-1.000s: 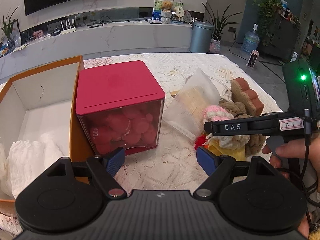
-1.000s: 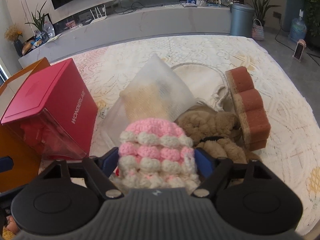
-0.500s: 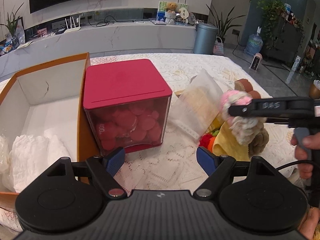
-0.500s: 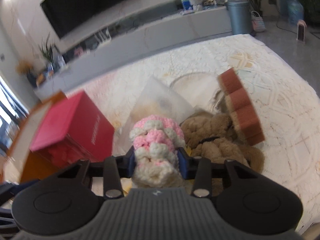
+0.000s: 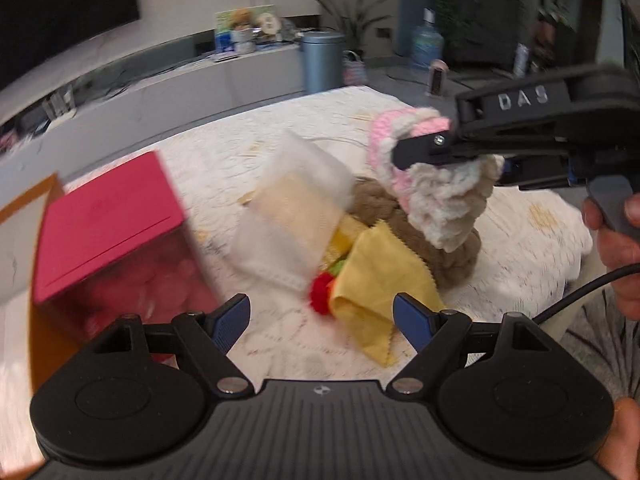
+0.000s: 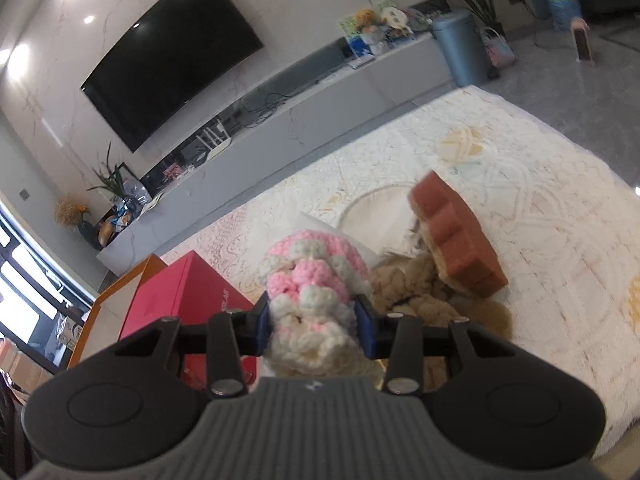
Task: Organize soft objects
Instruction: 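Grasp the pink knitted item with the right tool while the left tool grasps the yellow cloth, then carry the yellow cloth with the left tool and knitted item with the right tool to the box, then release the knitted item from the right tool into the box while the left tool lowers the cloth, then move both open tools past the red container to the soft-item pile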
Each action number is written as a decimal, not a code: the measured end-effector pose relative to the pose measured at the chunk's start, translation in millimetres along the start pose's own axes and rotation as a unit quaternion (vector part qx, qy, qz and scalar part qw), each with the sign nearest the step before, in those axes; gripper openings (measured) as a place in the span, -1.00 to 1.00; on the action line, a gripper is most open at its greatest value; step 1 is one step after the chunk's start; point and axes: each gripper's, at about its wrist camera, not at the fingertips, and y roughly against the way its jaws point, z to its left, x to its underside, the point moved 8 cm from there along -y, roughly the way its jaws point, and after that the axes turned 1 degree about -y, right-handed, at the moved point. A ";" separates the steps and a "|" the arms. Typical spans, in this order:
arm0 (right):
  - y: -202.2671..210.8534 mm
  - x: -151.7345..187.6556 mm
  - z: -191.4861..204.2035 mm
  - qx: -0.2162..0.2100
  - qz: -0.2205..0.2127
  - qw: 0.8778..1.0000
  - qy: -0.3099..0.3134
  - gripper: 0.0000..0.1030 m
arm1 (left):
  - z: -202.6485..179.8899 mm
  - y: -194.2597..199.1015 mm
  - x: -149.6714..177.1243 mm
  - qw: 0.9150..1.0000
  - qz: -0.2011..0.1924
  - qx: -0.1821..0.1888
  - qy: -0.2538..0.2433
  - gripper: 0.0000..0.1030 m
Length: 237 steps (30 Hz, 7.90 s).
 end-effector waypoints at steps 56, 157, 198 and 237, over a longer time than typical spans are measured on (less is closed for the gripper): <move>-1.0 10.5 -30.7 -0.009 0.014 0.999 -0.039 -0.17 | 8.3 -50.8 7.2 0.969 -0.038 0.202 0.140 -0.97; -107.7 166.4 287.2 0.059 0.133 0.848 0.510 -0.35 | 255.6 125.5 66.8 0.931 -0.117 -0.018 0.345 -0.96; -65.9 114.2 262.2 0.020 0.088 0.909 0.407 0.78 | 212.3 112.6 63.6 0.975 -0.056 -0.062 0.206 0.25; 10.5 42.9 238.0 -0.015 0.004 0.943 0.333 0.82 | 157.5 169.5 7.6 0.966 -0.171 -0.093 0.168 0.76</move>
